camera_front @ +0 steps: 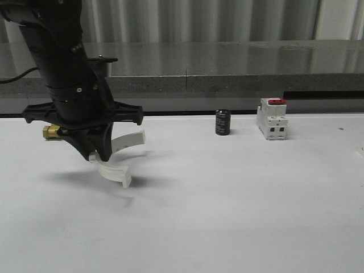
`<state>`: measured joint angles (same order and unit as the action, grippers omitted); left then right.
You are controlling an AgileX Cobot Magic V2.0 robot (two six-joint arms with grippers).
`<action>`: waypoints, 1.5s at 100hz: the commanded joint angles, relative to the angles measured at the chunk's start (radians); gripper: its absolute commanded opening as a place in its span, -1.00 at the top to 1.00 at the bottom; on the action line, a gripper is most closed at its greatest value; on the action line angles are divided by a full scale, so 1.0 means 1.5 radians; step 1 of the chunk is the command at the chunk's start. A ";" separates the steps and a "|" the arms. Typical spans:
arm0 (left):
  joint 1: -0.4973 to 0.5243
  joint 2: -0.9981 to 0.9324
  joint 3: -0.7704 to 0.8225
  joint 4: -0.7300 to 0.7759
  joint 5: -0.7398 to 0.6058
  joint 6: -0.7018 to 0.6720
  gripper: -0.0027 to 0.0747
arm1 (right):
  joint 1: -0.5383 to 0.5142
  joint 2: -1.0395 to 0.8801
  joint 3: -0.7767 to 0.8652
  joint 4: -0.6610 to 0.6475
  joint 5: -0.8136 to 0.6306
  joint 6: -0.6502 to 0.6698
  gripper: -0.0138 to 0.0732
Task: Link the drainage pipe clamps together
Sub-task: 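Grasp the white clamp half by its middle lug with the left gripper, then lower the clamp half onto the table and open the left gripper, then raise the left gripper away from the placed clamp half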
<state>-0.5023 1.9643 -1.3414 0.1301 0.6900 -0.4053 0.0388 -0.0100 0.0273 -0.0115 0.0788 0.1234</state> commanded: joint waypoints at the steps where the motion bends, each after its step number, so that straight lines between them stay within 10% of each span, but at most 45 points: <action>1: -0.011 -0.026 -0.024 0.008 -0.017 -0.019 0.98 | -0.003 -0.013 -0.011 -0.005 -0.059 0.001 0.84; 73: -0.014 0.011 -0.024 0.013 0.009 -0.028 0.96 | -0.003 -0.013 -0.011 -0.005 -0.059 0.001 0.84; 111: -0.014 0.011 -0.024 0.015 0.009 -0.028 -0.52 | -0.003 -0.013 -0.011 -0.005 -0.059 0.001 0.84; 150: -0.013 -0.106 -0.024 0.045 0.002 0.003 -0.56 | -0.003 -0.013 -0.011 -0.005 -0.059 0.001 0.84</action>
<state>-0.5160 1.9310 -1.3520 0.1782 0.7184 -0.4167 0.0388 -0.0100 0.0273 -0.0115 0.0788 0.1234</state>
